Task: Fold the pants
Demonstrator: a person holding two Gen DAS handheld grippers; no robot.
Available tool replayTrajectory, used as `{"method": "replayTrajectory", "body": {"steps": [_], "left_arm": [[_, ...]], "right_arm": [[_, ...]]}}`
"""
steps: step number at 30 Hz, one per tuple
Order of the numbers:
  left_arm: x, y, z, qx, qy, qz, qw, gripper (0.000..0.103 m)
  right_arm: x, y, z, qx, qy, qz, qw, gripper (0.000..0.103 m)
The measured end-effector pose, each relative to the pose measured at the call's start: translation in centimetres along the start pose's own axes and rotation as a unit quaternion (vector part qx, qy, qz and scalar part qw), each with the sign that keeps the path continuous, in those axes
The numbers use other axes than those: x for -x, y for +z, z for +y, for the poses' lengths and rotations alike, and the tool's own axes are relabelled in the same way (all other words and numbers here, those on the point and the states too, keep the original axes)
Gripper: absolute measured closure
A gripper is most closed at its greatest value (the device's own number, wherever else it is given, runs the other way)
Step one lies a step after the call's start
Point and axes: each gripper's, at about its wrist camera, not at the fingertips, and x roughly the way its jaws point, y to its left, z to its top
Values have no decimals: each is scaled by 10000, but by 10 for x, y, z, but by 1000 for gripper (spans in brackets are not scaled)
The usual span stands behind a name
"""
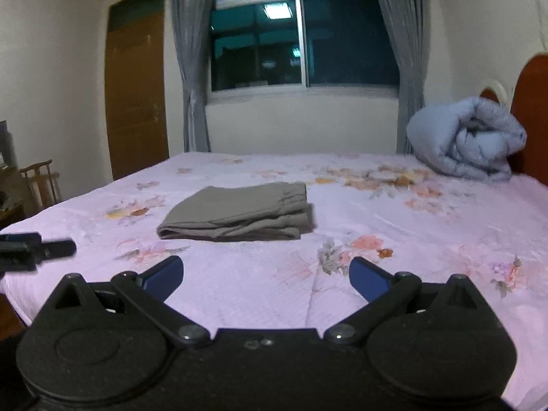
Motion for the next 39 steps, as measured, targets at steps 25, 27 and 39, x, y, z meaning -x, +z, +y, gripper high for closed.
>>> {"method": "replayTrajectory", "body": {"steps": [25,27,39], "left_arm": [[3,-2,-1,80,78,-1,9999,0],[2,-2,-3,44,70,-1,10000,0],[4,-2,-5,-19,45,-61,10000,0]], "right_arm": [[-4,-5,10,-54,-23,-52,10000,6],[-4,-5,10,-48,-21,-42,10000,6],[-2,-5,6,-109,-35,35,9999,6]]}}
